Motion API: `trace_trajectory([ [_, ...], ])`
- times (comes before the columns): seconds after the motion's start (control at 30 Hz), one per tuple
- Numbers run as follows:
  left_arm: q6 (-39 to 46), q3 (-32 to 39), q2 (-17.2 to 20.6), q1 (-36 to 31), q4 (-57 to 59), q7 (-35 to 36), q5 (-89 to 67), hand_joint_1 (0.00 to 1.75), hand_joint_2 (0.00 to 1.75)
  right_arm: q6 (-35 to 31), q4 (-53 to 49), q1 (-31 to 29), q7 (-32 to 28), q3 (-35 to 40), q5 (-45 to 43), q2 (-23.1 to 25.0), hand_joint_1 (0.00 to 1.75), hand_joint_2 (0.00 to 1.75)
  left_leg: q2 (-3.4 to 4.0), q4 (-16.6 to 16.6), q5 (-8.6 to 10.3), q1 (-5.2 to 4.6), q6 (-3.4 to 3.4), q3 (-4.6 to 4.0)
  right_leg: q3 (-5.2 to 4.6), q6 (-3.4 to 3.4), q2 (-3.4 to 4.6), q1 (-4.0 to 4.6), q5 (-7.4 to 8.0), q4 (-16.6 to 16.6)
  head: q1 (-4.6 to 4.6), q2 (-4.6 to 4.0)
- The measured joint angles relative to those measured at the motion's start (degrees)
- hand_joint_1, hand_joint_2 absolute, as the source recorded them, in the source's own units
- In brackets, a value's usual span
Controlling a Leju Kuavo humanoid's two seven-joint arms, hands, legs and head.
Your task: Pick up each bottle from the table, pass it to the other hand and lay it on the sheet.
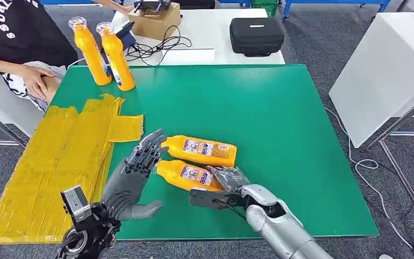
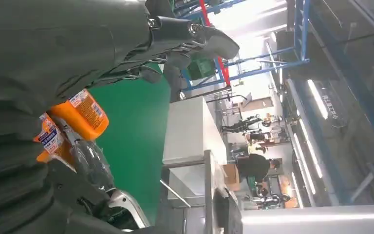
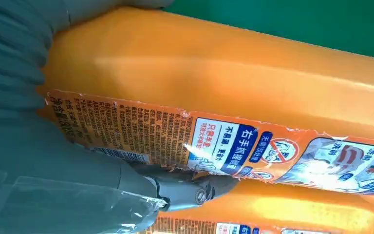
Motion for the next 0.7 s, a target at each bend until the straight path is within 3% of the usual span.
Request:
trace_trajectory([
  [0.17, 0.6, 0.0, 0.0, 0.9, -0.5, -0.3, -1.0, 0.0, 1.75, -6.1, -2.1, 2.6, -0.9, -0.5, 0.6, 0.0, 1.75, 1.75, -0.03, 0.0, 0.0, 0.0, 0.0, -0.15, -0.11, 0.0, -0.02, 0.0, 0.0, 0.0, 0.02, 0.0],
  [0.43, 1.7, 1.3, -0.2, 3.9, -3.7, -0.9, -2.7, 0.0, 1.75, -25.5, -16.0, 11.3, -4.8, -6.3, -5.6, -0.1, 1.75, 1.75, -0.07, 0.0, 0.0, 0.0, 0.0, -0.63, -0.56, 0.0, -0.04, -0.01, -0.01, 0.0, -0.02, 0.0],
  [0.7, 1.6, 1.6, -0.2, 4.4, -4.1, -0.9, -2.9, 0.0, 1.75, -28.2, -19.7, 12.9, -5.4, -7.7, -6.6, -0.2, 1.75, 1.75, -0.06, 0.0, 0.0, 0.0, 0.0, -0.69, -0.62, 0.0, -0.03, -0.01, -0.01, 0.0, 0.0, 0.0],
])
